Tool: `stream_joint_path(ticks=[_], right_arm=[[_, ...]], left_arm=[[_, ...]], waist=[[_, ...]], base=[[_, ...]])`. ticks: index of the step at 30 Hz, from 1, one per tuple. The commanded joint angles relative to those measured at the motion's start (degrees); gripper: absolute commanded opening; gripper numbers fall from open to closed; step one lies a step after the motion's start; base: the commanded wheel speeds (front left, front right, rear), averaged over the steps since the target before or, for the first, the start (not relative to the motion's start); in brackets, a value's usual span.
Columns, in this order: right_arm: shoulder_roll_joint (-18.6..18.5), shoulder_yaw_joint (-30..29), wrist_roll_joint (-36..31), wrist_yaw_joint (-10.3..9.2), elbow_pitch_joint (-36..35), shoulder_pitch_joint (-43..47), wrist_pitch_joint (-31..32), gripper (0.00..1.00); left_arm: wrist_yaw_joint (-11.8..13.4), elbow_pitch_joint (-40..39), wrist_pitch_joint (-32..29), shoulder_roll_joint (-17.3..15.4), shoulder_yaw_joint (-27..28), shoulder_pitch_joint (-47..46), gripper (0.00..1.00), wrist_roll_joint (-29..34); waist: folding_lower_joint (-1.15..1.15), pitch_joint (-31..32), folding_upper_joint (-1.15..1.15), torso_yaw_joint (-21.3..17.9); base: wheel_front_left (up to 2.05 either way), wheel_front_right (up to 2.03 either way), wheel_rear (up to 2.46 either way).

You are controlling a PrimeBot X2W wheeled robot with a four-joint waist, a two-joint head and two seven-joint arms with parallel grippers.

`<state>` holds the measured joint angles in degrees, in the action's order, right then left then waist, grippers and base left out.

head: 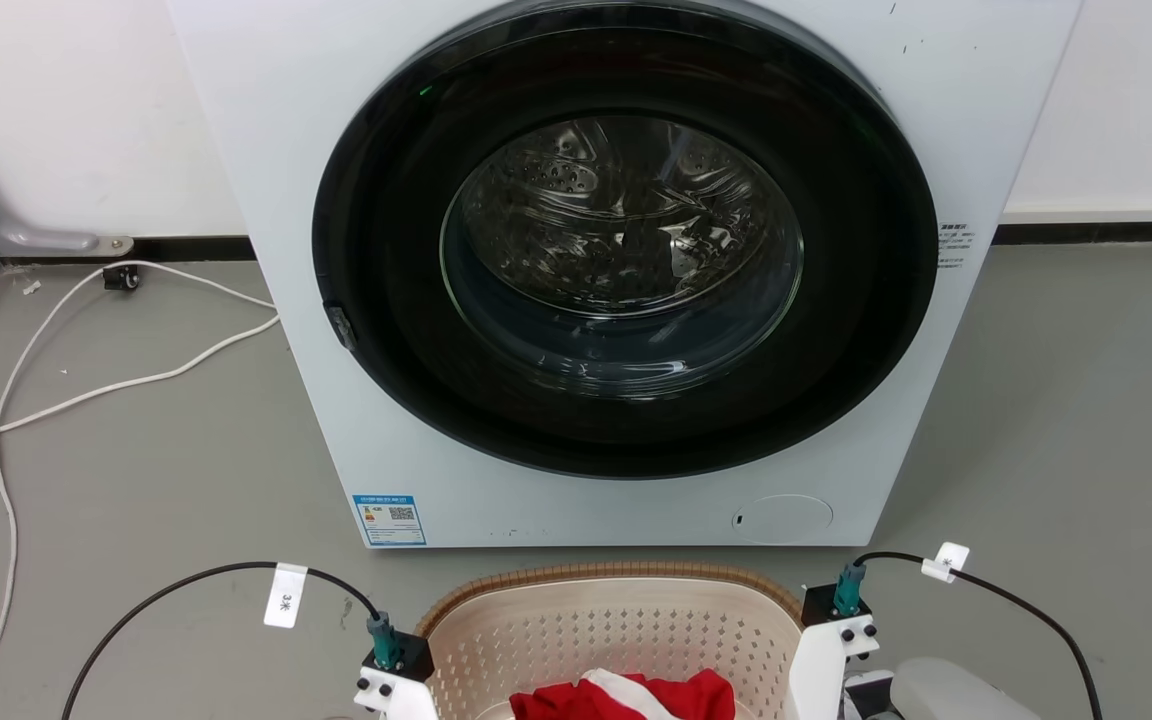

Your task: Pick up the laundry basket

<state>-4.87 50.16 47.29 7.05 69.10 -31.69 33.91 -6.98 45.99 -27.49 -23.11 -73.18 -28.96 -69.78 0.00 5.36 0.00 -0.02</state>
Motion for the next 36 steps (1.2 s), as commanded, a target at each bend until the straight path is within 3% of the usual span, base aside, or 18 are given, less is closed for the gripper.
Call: stream_joint_path(ticks=[1, 36], right_arm=[[-0.97, 0.98, -0.91, 0.80, 0.33, -0.69, 0.30, 0.00], [-1.04, 3.49, 2.35, 0.80, 0.92, -1.03, 1.44, 0.00]], left_arm=[[-0.80, -0.41, -0.26, -0.84, -0.32, 0.08, 0.00, 0.50], [-0.80, -0.28, -1.67, -1.48, -0.32, -0.59, 0.00, -0.29]], waist=[[0.00, 0.04, 0.00, 0.01], [0.00, 0.33, 0.00, 0.11]], base=[[0.00, 0.00, 0.00], [0.00, 0.00, 0.00]])
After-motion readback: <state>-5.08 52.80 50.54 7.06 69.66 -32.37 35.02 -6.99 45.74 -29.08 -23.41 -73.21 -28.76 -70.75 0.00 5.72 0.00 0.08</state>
